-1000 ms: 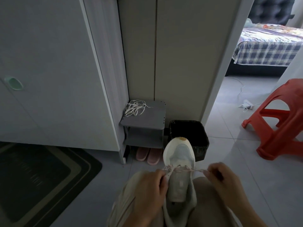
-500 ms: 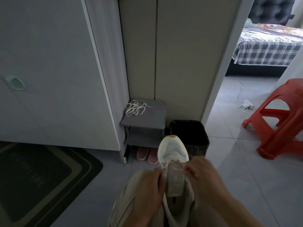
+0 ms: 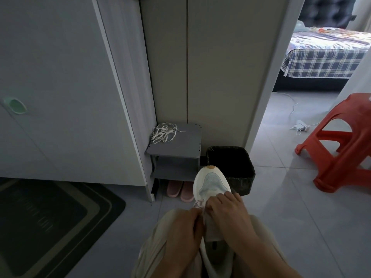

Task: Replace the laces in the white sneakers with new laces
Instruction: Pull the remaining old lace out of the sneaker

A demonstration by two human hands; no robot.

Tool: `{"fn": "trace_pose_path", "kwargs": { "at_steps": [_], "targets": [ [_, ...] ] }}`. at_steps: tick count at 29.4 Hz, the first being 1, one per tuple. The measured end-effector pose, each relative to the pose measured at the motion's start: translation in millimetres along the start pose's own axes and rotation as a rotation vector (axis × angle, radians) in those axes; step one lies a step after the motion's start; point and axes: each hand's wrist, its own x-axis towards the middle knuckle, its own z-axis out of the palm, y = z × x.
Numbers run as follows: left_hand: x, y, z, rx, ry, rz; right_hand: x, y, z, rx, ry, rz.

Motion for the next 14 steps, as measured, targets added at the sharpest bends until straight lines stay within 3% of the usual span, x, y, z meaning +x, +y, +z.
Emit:
{"fn": "trace_pose_path", "kwargs": {
  "at_steps": [6,10,12,14],
  "targets": [
    [1,-1,0,0.002,-0.006,0.054,-8,11,-6,0.132,-0.073,0.091],
    [2,-3,6,-0.039,0.049,0.038,-9,17,-7,0.238,0.056,-0.051],
    [4,-10,12,-0.053,0.048,-0.006,-18,36,-17,0.272,0.014,-0.078],
    [6,-18,16,-0.115,0.067,-0.046,-34,68,-39,0.383,0.039,0.067]
  ]
}}
